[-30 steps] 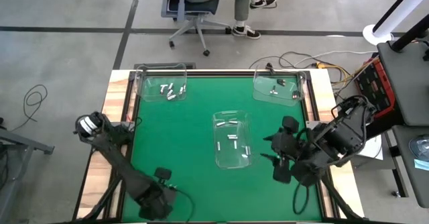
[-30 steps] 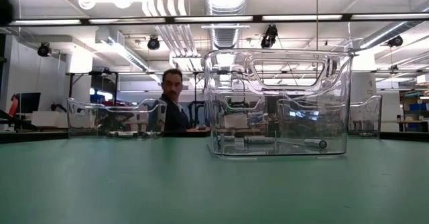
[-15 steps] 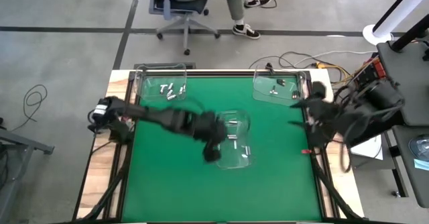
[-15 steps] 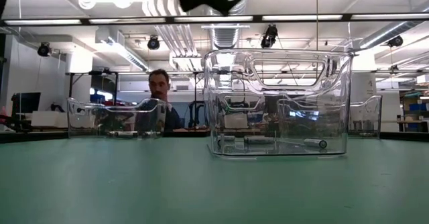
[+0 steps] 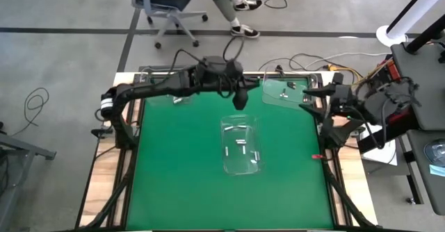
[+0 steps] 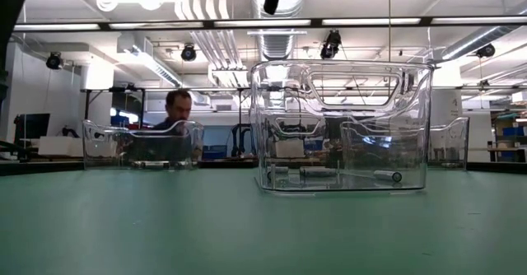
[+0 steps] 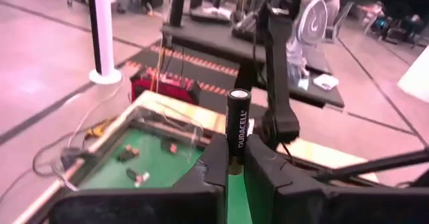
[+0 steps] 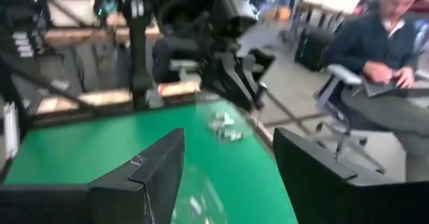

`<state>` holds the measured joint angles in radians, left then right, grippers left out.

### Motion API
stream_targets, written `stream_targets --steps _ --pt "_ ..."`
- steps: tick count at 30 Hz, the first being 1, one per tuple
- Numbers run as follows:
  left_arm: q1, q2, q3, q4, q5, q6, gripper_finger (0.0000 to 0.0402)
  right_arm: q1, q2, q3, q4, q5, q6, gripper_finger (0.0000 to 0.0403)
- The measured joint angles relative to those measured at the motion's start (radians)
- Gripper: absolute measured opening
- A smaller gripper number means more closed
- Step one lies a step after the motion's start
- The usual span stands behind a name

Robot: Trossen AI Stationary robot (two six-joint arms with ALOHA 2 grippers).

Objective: Sort batteries
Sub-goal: Put the black battery into the top right transparent bin

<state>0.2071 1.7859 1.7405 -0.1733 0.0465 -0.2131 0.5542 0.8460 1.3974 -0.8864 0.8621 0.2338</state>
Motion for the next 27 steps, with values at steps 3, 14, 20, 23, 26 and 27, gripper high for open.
stream_targets --steps 3,14,20,23,26,27 --pt "0.04 0.0 0.0 0.031 0.042 0.024 0.0007 -0.104 -0.023 -0.064 0.185 -0.079 -0.128 0.0219" --pt "0.115 0.021 -0.002 0.15 0.129 0.086 0.0006 -0.814 0.142 -0.1 0.423 -0.745 -0.231 0.0219" --pt "0.124 0.036 -0.002 0.147 0.138 0.12 0.0006 -0.999 0.227 -0.085 0.588 -0.91 -0.219 0.0219" --pt "0.132 0.035 -0.002 0.155 0.144 0.126 0.0006 -1.036 0.271 -0.072 0.584 -0.971 -0.208 0.0219" --pt "0.146 0.035 -0.002 0.163 0.146 0.126 0.0006 -1.046 0.303 -0.067 0.579 -0.977 -0.219 0.0219" --pt "0.151 0.035 -0.002 0.18 0.15 0.122 0.0006 -1.046 0.31 -0.063 0.595 -0.979 -0.224 0.0219"
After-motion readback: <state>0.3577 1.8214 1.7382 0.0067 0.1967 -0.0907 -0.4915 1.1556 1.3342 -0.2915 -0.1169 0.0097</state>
